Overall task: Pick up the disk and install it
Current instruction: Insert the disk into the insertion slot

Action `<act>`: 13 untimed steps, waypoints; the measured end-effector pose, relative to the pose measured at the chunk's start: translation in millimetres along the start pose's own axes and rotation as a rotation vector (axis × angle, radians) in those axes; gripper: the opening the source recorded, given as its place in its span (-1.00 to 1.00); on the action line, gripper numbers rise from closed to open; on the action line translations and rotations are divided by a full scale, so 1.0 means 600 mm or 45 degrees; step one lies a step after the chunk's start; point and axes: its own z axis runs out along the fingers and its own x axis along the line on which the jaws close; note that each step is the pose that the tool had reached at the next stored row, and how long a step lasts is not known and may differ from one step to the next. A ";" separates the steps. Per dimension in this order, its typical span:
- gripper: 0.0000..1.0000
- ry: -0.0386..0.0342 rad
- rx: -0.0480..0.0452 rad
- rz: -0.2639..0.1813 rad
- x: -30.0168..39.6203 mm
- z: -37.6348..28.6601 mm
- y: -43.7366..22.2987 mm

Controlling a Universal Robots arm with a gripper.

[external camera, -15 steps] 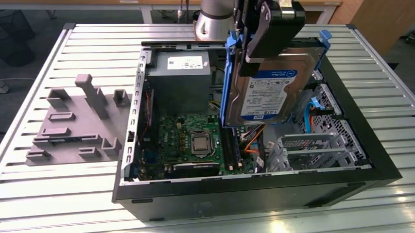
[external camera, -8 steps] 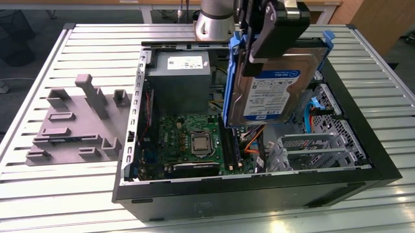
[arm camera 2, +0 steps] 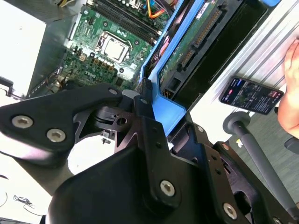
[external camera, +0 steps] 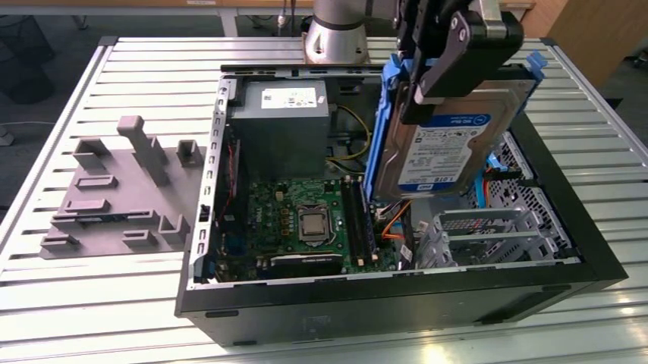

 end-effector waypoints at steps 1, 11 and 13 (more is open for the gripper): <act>-0.26 -0.0003 0.000 0.005 0.001 0.001 0.000; -0.26 -0.0002 -0.001 0.029 0.011 0.014 -0.023; -0.26 -0.0003 -0.001 0.029 0.012 0.017 -0.030</act>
